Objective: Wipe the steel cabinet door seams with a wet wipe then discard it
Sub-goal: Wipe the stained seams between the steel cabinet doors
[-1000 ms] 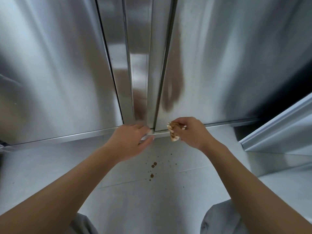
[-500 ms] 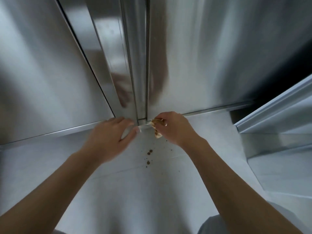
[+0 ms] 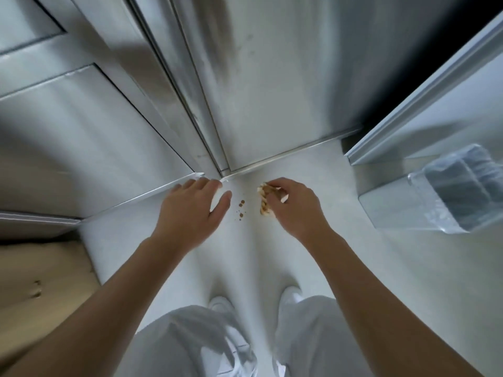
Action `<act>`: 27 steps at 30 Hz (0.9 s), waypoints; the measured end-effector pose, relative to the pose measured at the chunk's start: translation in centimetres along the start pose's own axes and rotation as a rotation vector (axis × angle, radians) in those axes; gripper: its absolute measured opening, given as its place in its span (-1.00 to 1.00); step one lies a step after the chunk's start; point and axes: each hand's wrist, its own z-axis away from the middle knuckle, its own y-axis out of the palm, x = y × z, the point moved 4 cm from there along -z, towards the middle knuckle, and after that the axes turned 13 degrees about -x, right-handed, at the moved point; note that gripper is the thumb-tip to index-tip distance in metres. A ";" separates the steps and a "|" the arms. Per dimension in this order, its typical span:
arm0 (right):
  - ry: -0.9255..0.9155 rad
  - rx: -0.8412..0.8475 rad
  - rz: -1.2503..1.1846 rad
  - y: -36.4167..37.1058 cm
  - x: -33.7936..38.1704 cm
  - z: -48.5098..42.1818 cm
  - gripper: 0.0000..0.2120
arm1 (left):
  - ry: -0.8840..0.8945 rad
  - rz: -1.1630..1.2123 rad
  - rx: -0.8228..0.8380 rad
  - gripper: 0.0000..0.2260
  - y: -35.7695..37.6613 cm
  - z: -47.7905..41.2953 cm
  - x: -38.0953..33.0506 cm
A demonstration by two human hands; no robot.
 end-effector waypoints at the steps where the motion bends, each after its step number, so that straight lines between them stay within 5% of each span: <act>1: -0.001 -0.005 0.008 -1.9 1.1 1.0 -0.83 | 0.010 -0.013 -0.006 -0.55 -2.1 0.2 -1.1; 13: -0.143 -0.060 0.072 -22.5 19.7 14.0 -0.81 | 0.209 -0.107 -0.011 -0.50 -29.1 4.0 -9.1; 27: -0.243 -0.380 0.049 -35.4 32.0 27.1 -0.79 | 0.396 0.019 -0.337 -0.47 -50.4 5.9 -13.1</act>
